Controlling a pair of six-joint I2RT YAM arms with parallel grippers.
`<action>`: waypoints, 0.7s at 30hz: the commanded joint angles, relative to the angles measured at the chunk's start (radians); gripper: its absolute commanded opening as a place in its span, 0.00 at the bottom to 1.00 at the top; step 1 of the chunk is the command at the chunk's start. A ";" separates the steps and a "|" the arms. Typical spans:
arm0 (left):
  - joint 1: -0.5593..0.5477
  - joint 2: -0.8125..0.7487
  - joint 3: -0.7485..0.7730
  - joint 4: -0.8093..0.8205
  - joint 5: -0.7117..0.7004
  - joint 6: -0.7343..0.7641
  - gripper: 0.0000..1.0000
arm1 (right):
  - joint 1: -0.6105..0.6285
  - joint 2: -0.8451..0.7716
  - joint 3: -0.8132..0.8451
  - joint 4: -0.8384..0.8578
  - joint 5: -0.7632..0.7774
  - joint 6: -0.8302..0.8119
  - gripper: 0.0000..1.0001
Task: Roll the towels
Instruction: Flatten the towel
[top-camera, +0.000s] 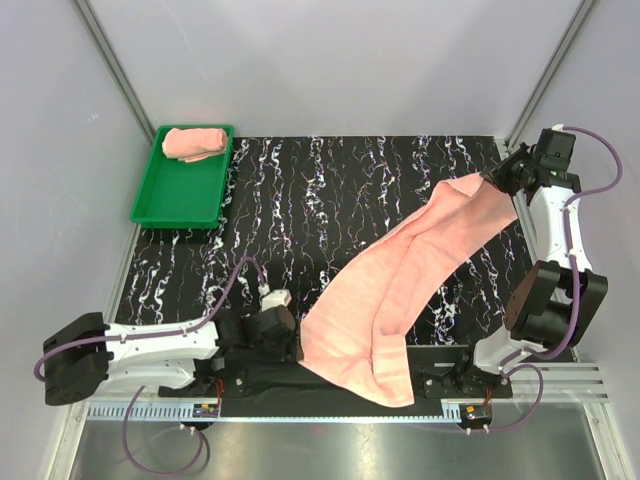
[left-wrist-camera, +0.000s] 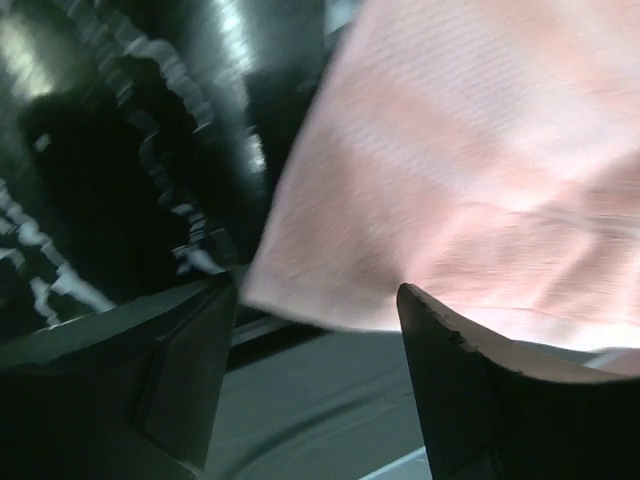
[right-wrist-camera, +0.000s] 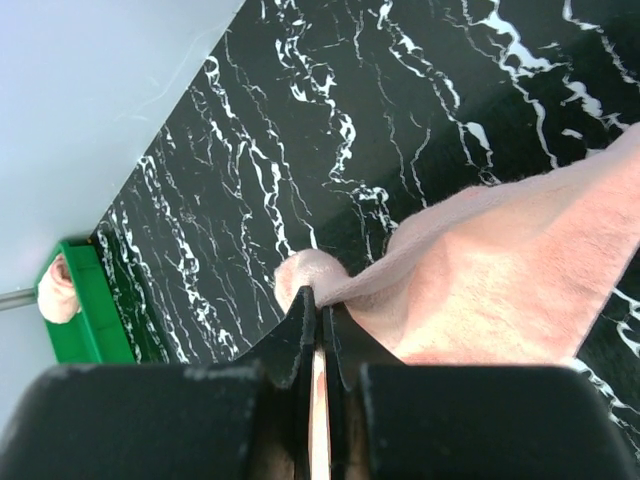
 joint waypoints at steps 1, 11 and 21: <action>-0.015 0.029 -0.060 -0.093 -0.053 -0.086 0.68 | -0.002 -0.086 0.000 -0.015 0.045 -0.027 0.00; -0.039 0.157 -0.054 0.054 -0.085 -0.087 0.51 | -0.002 -0.118 -0.014 -0.035 0.050 -0.042 0.00; -0.039 0.085 0.012 0.027 -0.168 -0.077 0.00 | -0.002 -0.146 -0.029 -0.060 0.047 -0.054 0.00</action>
